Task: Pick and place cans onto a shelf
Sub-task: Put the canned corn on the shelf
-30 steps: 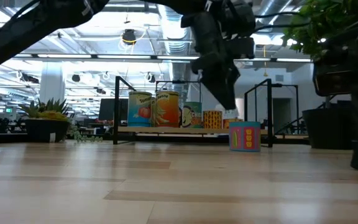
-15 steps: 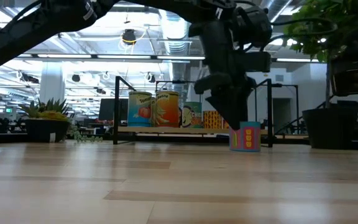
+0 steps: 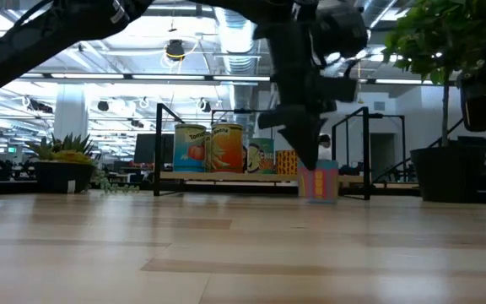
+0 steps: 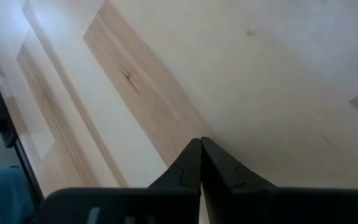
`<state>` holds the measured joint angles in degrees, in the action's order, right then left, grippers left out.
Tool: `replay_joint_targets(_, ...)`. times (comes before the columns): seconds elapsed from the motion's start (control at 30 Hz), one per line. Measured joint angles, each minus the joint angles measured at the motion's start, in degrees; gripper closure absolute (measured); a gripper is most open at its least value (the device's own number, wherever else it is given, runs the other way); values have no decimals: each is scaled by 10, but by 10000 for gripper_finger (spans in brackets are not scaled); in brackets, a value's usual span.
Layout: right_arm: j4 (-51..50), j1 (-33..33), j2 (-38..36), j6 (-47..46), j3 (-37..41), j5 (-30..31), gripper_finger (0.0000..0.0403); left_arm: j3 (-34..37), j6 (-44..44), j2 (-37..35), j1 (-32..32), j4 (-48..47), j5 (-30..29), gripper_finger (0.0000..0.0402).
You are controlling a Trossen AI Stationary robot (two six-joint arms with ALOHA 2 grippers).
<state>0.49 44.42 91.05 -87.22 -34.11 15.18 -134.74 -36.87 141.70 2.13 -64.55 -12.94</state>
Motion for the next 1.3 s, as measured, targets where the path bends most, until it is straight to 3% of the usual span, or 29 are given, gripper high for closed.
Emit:
replay_joint_targets(0.17, 0, -2, 0, 0, 0, 0, 378, -4, -17, -63, 28, 26, 0, 399)
replay_joint_targets(0.57, 0, -3, 0, 0, 0, 1, 379, -2, -23, -67, 119, 31, 1, 401)
replay_joint_targets(0.77, 0, -3, 0, 1, 0, 1, 376, 2, -23, -67, 130, 26, 39, 401)
replay_joint_targets(1.17, 0, -3, 0, 2, 0, 1, 379, 12, -35, -66, 138, 34, 53, 401)
replay_joint_targets(1.3, 0, -3, 0, 2, 0, 1, 376, 12, -19, -66, 147, 31, 52, 381)
